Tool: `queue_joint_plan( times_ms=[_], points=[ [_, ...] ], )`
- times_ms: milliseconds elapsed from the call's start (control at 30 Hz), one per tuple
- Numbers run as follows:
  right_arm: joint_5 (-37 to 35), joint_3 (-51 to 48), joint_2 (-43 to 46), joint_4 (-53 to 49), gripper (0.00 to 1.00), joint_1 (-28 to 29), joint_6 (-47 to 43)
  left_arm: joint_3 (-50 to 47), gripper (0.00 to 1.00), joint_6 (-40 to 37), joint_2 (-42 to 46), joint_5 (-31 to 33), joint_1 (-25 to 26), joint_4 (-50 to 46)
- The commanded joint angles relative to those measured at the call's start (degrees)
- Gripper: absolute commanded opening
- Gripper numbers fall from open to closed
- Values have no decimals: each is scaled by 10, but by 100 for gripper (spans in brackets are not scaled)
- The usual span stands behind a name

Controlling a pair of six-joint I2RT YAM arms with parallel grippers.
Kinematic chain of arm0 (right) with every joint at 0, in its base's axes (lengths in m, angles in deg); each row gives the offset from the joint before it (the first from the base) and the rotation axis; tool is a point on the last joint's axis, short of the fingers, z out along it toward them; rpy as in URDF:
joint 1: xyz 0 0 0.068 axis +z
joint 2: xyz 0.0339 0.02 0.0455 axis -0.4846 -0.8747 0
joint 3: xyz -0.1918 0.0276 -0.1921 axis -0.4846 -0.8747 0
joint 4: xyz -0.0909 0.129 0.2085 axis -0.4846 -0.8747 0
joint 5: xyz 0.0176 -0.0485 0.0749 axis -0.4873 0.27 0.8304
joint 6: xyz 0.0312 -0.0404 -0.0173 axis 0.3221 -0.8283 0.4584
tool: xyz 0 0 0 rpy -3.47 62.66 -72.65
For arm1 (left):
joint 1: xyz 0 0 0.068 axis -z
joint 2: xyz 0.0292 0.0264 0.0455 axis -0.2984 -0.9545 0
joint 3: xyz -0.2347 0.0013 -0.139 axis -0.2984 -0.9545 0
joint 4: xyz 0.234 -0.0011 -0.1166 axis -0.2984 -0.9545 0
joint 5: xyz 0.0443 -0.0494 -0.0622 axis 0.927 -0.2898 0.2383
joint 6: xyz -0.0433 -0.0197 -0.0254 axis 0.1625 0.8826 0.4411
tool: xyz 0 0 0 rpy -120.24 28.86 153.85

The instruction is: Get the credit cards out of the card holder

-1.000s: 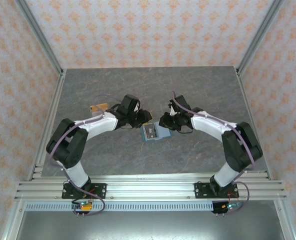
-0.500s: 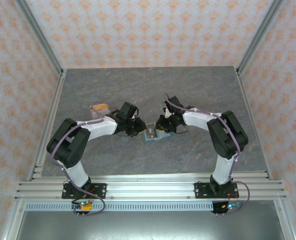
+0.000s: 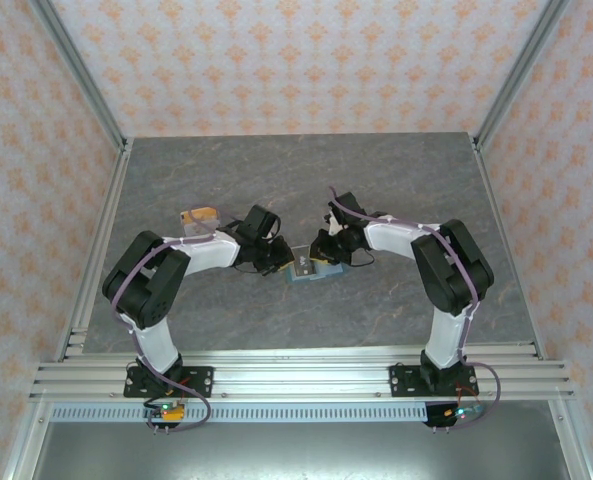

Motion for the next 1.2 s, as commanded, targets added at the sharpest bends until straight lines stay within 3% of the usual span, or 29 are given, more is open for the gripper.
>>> queue_joint_plan(
  times_ms=[0,400,800,1167],
  points=[
    [7,9,-15,8,19,1,-13,11,14,-3,-11,8,1,-11],
    [52,-12,-4,57,14,-5,-5,13,12,-18,-17,19,3,-29],
    [21,-35,33,65,0,-7,-6,48,14,-62,0,35,2,-93],
    [5,-55,47,73,0,-17,3,63,15,-66,9,3,5,-70]
  ],
)
